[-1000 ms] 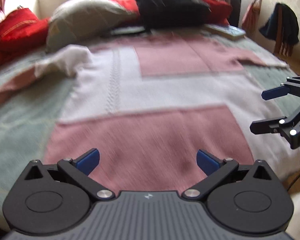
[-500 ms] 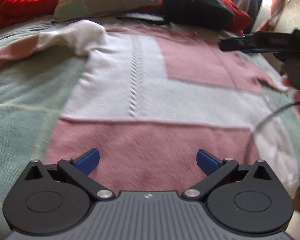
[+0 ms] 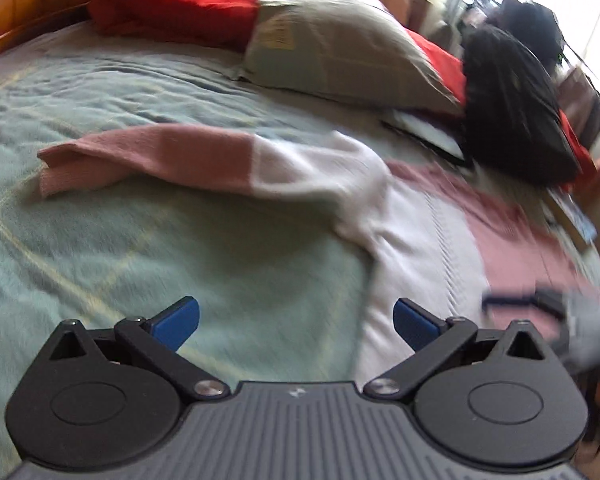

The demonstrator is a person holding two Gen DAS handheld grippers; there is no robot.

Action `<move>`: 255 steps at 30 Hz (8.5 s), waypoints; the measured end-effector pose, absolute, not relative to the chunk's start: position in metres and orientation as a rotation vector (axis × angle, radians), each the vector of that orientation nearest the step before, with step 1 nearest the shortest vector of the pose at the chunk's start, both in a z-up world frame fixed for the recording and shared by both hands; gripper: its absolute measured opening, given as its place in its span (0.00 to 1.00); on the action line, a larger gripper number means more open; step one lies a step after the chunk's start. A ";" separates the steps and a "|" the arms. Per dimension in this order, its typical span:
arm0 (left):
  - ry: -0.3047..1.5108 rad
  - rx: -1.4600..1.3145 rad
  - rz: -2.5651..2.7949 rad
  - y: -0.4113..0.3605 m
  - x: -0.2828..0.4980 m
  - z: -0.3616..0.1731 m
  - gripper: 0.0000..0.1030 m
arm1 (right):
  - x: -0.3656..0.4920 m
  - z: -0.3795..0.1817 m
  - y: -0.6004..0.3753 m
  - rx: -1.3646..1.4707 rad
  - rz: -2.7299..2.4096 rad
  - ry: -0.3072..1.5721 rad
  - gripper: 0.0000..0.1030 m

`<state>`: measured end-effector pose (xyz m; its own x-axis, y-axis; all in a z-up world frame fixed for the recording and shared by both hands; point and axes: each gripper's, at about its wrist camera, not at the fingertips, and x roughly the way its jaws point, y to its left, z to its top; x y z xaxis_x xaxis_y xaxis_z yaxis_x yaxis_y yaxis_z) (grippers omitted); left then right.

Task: Fold clothes
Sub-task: 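Move the left gripper toward the other pink-and-white sleeve, then close the left gripper on the pink cuff of the sleeve, then lift the cuff with the left gripper and fold the sleeve across the body, then open the left gripper to release the cuff and lift it, then smooth the folded white sleeve flat with the left gripper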

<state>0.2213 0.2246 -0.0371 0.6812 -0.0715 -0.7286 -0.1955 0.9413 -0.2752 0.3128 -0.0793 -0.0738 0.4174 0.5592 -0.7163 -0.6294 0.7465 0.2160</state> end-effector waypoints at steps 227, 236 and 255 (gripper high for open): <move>0.915 -0.521 -0.157 0.154 0.446 -0.074 0.68 | 0.318 -0.046 -0.150 0.074 0.667 0.769 1.00; 0.879 -0.535 -0.064 0.159 0.464 -0.084 0.66 | 0.319 -0.051 -0.149 0.090 0.687 0.791 1.00; 0.798 -0.527 0.104 0.215 0.447 -0.084 0.72 | 0.327 -0.060 -0.148 0.144 0.669 0.832 1.00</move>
<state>0.4472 0.2151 -0.0835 0.7001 -0.1061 -0.7061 -0.2834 0.8664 -0.4111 0.3274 -0.1482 -0.0598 0.4829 0.6012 -0.6367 -0.4929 0.7876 0.3699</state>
